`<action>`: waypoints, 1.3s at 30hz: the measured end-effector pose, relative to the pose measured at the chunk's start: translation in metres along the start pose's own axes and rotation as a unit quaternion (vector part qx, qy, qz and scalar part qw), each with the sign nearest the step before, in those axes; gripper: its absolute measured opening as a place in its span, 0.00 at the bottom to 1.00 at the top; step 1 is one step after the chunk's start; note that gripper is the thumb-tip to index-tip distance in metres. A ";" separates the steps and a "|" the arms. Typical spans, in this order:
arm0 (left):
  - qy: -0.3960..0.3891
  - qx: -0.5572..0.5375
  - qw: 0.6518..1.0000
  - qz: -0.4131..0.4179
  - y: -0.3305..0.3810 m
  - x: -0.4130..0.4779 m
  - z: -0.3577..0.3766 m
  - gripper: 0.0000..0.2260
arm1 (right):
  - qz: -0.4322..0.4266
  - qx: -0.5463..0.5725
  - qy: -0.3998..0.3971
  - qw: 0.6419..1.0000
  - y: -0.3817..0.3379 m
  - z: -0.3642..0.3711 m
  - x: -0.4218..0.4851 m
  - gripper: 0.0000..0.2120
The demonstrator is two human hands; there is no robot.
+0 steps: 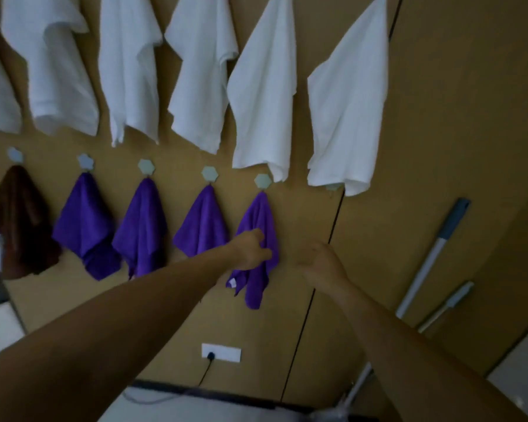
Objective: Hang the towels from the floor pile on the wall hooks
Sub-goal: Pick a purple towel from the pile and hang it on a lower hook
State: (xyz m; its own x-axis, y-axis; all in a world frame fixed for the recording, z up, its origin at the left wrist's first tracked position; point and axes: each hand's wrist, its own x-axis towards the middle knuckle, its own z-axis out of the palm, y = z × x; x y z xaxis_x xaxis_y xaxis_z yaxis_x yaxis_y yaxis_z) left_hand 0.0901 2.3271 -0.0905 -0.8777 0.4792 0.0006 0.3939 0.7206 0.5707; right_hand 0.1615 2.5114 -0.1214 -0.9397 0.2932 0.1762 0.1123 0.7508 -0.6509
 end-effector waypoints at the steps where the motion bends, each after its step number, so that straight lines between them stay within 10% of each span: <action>1: -0.011 0.025 1.000 -0.015 -0.017 -0.015 0.000 0.19 | -0.016 -0.025 -0.020 0.999 -0.008 0.013 -0.010 0.25; 22: 0.068 0.057 0.846 -0.525 -0.273 -0.454 0.022 0.31 | -0.358 -0.099 -0.438 0.819 -0.192 0.325 -0.235 0.30; 39: 0.073 -0.114 0.717 -0.683 -0.470 -0.820 0.102 0.30 | -0.392 -0.198 -0.625 0.646 -0.304 0.571 -0.556 0.28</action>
State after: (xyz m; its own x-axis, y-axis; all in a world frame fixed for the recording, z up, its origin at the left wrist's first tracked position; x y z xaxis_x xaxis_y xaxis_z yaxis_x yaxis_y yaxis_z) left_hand 0.6530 1.6469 -0.4430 -0.4274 -0.6660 -0.6115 -0.9021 0.3585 0.2401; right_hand 0.4654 1.7825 -0.4435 -0.2571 -0.7894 -0.5574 -0.7146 0.5436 -0.4403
